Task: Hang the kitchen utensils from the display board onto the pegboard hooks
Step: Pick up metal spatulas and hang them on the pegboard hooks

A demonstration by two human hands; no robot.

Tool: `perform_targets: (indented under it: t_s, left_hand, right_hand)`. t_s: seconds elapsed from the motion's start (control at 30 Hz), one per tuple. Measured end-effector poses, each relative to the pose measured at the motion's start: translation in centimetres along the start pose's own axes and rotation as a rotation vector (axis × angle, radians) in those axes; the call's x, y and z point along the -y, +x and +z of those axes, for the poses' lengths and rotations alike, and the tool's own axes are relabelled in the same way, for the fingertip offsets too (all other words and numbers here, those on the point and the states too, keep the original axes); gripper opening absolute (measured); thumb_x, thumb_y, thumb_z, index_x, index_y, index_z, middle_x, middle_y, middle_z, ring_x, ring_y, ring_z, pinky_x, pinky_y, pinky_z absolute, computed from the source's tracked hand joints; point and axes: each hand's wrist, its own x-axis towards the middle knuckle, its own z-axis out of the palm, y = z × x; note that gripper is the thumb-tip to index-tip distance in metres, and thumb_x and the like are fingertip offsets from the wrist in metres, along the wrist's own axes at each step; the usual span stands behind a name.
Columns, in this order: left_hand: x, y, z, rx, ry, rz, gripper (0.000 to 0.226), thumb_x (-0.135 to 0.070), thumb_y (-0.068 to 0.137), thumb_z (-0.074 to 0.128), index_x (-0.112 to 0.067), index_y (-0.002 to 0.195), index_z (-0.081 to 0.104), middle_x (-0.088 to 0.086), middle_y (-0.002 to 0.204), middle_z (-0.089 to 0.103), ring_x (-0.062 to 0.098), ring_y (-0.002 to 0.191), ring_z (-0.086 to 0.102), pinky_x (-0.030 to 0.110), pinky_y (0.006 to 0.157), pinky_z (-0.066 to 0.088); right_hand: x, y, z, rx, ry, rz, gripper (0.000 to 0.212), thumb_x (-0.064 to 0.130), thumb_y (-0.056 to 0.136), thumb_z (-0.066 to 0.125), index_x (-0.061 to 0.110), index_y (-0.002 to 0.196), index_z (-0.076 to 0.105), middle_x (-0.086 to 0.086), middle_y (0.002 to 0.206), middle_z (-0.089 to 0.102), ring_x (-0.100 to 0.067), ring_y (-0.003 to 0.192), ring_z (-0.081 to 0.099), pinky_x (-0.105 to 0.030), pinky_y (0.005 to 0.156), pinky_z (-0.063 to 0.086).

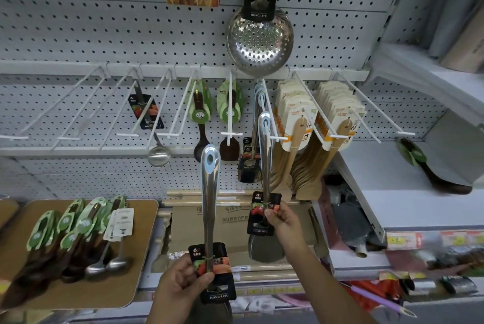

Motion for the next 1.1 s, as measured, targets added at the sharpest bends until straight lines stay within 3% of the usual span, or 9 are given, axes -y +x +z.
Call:
perform_targets:
  t_s: [0.13, 0.23, 0.33, 0.43, 0.6, 0.73, 0.9, 1.03, 1.1]
  left_hand:
    - [0.0, 0.1, 0.0, 0.023, 0.014, -0.006, 0.040, 0.019, 0.071, 0.072, -0.006, 0.100, 0.065, 0.011, 0.077, 0.076, 0.021, 0.082, 0.074, 0.014, 0.068, 0.052]
    - [-0.2, -0.1, 0.2, 0.059, 0.035, -0.012, 0.040, 0.021, 0.072, 0.070, -0.008, 0.098, 0.064, 0.004, 0.050, 0.065, 0.003, 0.052, 0.065, 0.007, 0.056, 0.045]
    - [0.3, 0.2, 0.2, 0.097, -0.057, -0.048, 0.056, -0.005, 0.058, 0.090, -0.006, 0.109, 0.066, 0.013, 0.076, 0.076, 0.014, 0.073, 0.074, 0.010, 0.067, 0.052]
    - [1.4, 0.7, -0.4, 0.168, -0.187, -0.141, 0.089, -0.026, 0.034, 0.100, -0.005, 0.113, 0.066, 0.022, 0.102, 0.073, 0.032, 0.097, 0.072, 0.028, 0.082, 0.059]
    - [1.8, 1.4, 0.0, 0.204, -0.181, -0.144, 0.060, -0.007, 0.064, 0.088, -0.004, 0.119, 0.065, 0.020, 0.107, 0.073, 0.032, 0.105, 0.069, 0.045, 0.102, 0.047]
    - [1.7, 1.7, 0.7, 0.185, -0.161, -0.127, 0.042, 0.014, 0.077, 0.069, 0.001, 0.116, 0.063, 0.021, 0.101, 0.074, 0.031, 0.100, 0.071, 0.029, 0.087, 0.057]
    - [1.4, 1.7, 1.7, 0.167, -0.127, -0.083, 0.041, 0.018, 0.075, 0.069, 0.000, 0.111, 0.065, 0.022, 0.096, 0.074, 0.031, 0.096, 0.072, 0.023, 0.078, 0.057]
    - [0.7, 0.9, 3.1, 0.170, -0.076, -0.050, 0.034, 0.018, 0.075, 0.070, -0.002, 0.103, 0.068, 0.014, 0.078, 0.076, 0.017, 0.080, 0.074, 0.012, 0.069, 0.050]
    - [0.8, 0.8, 3.8, 0.176, -0.098, -0.045, 0.035, 0.018, 0.075, 0.069, 0.005, 0.107, 0.065, 0.019, 0.086, 0.076, 0.023, 0.084, 0.075, 0.018, 0.074, 0.055]
  right_hand:
    - [1.5, 2.5, 1.1, -0.008, 0.000, -0.018, 0.016, 0.008, 0.097, 0.059, 0.021, 0.105, 0.066, -0.001, 0.103, 0.072, -0.019, 0.096, 0.070, -0.022, 0.065, 0.055]
    - [2.4, 4.5, 1.9, -0.016, -0.018, -0.013, 0.015, 0.011, 0.098, 0.058, 0.017, 0.110, 0.064, 0.001, 0.102, 0.070, -0.016, 0.092, 0.068, -0.022, 0.064, 0.054]
    - [3.1, 6.7, 2.8, -0.031, -0.051, -0.010, 0.012, 0.013, 0.098, 0.058, 0.013, 0.110, 0.063, -0.003, 0.104, 0.069, -0.014, 0.089, 0.066, -0.027, 0.069, 0.054]
    - [3.5, 8.5, 3.5, -0.034, -0.085, 0.008, 0.008, 0.016, 0.098, 0.060, 0.014, 0.105, 0.064, -0.004, 0.103, 0.069, -0.019, 0.095, 0.066, -0.035, 0.082, 0.057]
    - [4.2, 10.5, 3.9, -0.064, -0.217, 0.034, 0.017, 0.024, 0.101, 0.057, 0.014, 0.114, 0.060, 0.001, 0.105, 0.064, -0.015, 0.096, 0.058, -0.032, 0.083, 0.043]
    - [3.5, 12.0, 3.3, -0.078, -0.291, -0.004, 0.027, 0.012, 0.094, 0.065, 0.014, 0.121, 0.063, 0.001, 0.116, 0.067, -0.019, 0.115, 0.059, -0.030, 0.093, 0.040]
    - [2.4, 11.2, 1.8, -0.096, -0.266, 0.011, 0.044, 0.002, 0.089, 0.068, 0.013, 0.131, 0.059, 0.002, 0.129, 0.062, -0.018, 0.125, 0.055, -0.042, 0.114, 0.039]
    - [4.0, 6.8, 0.8, 0.027, 0.031, 0.004, 0.022, -0.001, 0.096, 0.058, 0.003, 0.115, 0.068, -0.019, 0.112, 0.072, -0.034, 0.105, 0.070, -0.051, 0.103, 0.050]
    - [5.8, 3.3, 0.4, 0.142, 0.126, -0.005, 0.023, 0.009, 0.101, 0.053, -0.001, 0.116, 0.067, -0.023, 0.108, 0.073, -0.040, 0.099, 0.071, -0.052, 0.095, 0.054]
